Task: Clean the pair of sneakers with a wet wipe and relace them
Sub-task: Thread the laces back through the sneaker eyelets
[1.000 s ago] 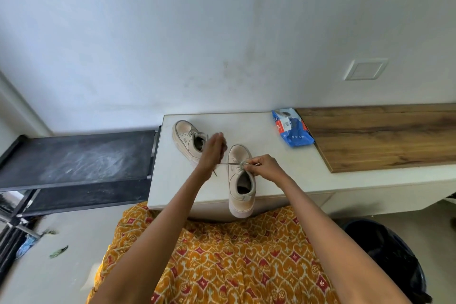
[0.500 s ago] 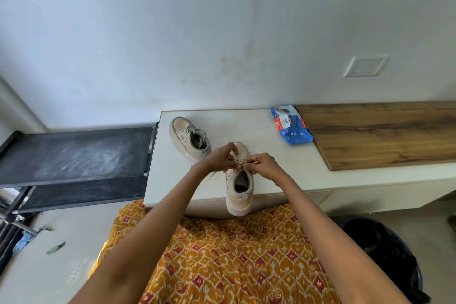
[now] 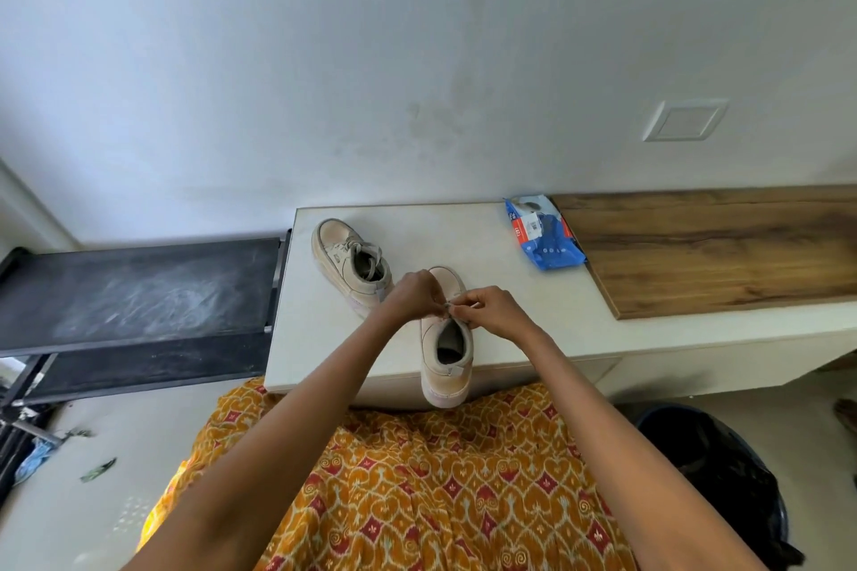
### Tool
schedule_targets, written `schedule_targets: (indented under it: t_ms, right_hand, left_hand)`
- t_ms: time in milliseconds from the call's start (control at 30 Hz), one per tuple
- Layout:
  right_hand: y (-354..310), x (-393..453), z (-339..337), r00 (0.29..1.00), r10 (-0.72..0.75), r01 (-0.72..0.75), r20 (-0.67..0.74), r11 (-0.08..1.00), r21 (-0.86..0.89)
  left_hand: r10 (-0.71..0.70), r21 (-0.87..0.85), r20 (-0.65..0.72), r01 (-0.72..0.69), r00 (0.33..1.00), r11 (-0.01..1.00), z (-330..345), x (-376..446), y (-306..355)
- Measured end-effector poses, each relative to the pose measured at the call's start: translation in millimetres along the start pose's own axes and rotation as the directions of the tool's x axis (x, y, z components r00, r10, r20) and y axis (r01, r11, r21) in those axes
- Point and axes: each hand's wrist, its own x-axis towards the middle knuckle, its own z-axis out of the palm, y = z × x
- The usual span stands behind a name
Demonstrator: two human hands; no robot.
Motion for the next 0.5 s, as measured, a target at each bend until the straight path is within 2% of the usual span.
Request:
schedule_targets:
  t_ms: [133,200,300,400,500]
  right_hand:
    - [-7.7,-1.9,5.0,0.992,-0.084,0.062,-0.093,0.975,-0.213]
    - [-13.2,-2.6,7.8,0.985,-0.132,0.093,-0.112,0.949,-0.303]
    - [-16.9,-2.0,12.4,0.972,-0.202,0.129,-0.122,0.887,-0.444]
    - [-15.4,-1.4,17.0,0.955,-0.253,0.141,-0.156,0.848,-0.511]
    - [-15.1,-0.6,20.5,0.947,-0.264,0.129,-0.185,0.836,-0.533]
  left_hand:
    - [0.044,0.061,-0.107,-0.038,0.993,0.997,5.5,-5.3,-5.6]
    - [0.033,0.055,-0.077,-0.029,0.997,0.998,4.8,-6.6,-8.0]
    - [0.024,-0.182,0.044,-0.015,0.999,0.983,-0.1,-6.0,-15.2]
    - [-0.043,-0.455,0.141,0.103,0.989,0.885,-5.5,-11.3,-21.4]
    - [-0.141,-0.577,0.189,0.226,0.972,0.785,0.9,-13.2,-22.6]
